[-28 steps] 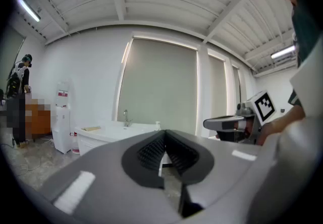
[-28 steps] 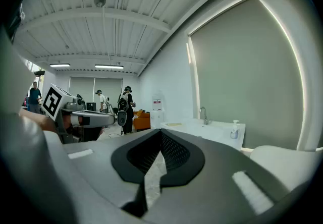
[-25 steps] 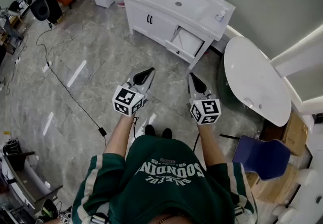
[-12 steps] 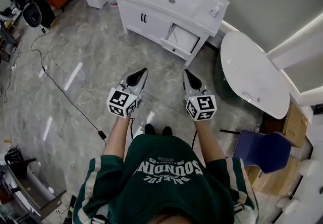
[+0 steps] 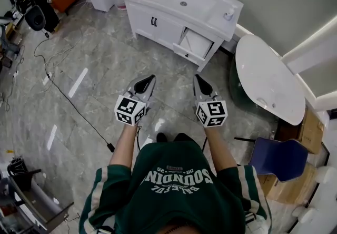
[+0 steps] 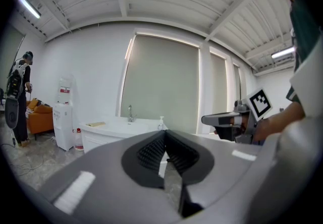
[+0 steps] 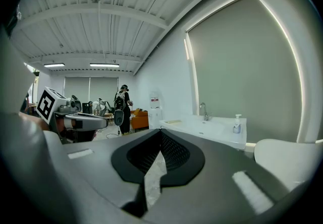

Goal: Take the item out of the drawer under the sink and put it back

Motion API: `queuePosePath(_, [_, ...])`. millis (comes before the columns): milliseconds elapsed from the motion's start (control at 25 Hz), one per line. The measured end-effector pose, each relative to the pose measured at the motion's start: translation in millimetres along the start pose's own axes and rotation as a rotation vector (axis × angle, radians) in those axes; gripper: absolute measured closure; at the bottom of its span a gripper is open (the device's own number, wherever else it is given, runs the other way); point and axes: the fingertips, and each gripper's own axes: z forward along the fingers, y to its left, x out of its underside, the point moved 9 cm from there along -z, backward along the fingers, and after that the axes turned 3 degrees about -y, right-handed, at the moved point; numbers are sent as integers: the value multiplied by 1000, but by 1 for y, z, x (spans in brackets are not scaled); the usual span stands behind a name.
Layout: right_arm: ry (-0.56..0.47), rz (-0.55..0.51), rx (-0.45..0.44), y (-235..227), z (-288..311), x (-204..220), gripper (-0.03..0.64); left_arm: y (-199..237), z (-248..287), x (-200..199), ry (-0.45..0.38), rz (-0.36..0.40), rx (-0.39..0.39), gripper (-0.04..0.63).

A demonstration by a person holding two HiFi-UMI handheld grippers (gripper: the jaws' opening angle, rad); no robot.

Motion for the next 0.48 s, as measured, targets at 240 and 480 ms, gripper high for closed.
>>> queuePosePath(240, [22,3,-6,12,20,6,615,23,-4,6,6,-13,-10,545])
queuePosePath(480, [23,5,-8,4,50,7,615,47,9,8,9,-19,-17,545])
